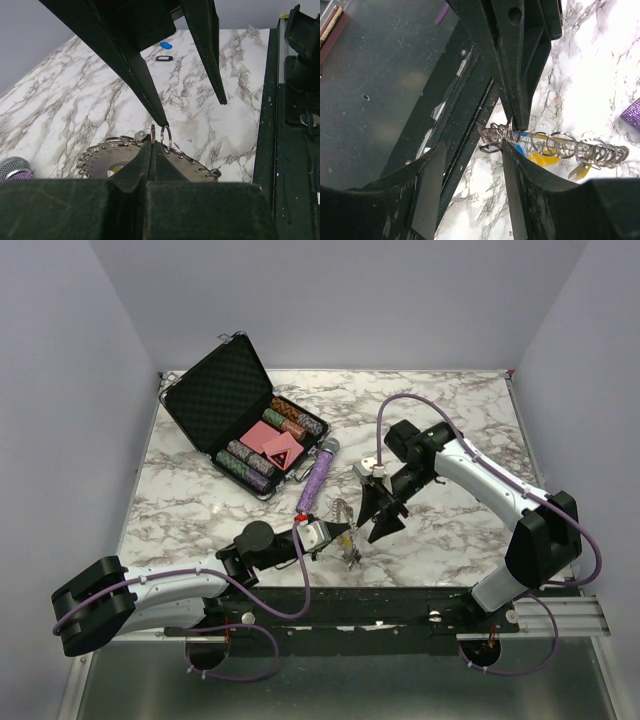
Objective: Put the keys on the keyring
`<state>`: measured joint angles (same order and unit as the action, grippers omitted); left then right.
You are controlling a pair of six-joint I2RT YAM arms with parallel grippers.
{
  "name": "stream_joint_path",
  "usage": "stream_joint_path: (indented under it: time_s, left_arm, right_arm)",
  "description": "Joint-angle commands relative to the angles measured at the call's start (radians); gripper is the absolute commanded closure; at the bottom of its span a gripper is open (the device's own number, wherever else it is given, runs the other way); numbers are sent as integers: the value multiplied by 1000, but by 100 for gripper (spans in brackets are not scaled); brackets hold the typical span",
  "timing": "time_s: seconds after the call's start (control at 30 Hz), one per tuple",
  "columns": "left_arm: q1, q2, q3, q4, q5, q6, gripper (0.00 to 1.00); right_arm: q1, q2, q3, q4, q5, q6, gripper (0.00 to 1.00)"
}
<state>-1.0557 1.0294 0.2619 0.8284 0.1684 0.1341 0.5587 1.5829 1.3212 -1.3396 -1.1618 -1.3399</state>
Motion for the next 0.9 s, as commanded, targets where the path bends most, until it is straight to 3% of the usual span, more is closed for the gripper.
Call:
stream_joint_path:
  time_s: [0.0, 0.33, 0.6, 0.87]
  left_arm:
    - [-3, -9, -1, 112, -21, -22, 100]
    - [-3, -6, -9, 127, -40, -39, 100]
    - [0, -29, -18, 101, 40, -33, 100]
    - [-1, -58, -6, 49, 65, -88, 100]
  right_arm:
    - [29, -14, -17, -79, -42, -36, 43]
    - [73, -32, -60, -79, -9, -2, 42]
    - [41, -55, 108, -79, 88, 96, 42]
    - [40, -8, 125, -10, 137, 156, 44]
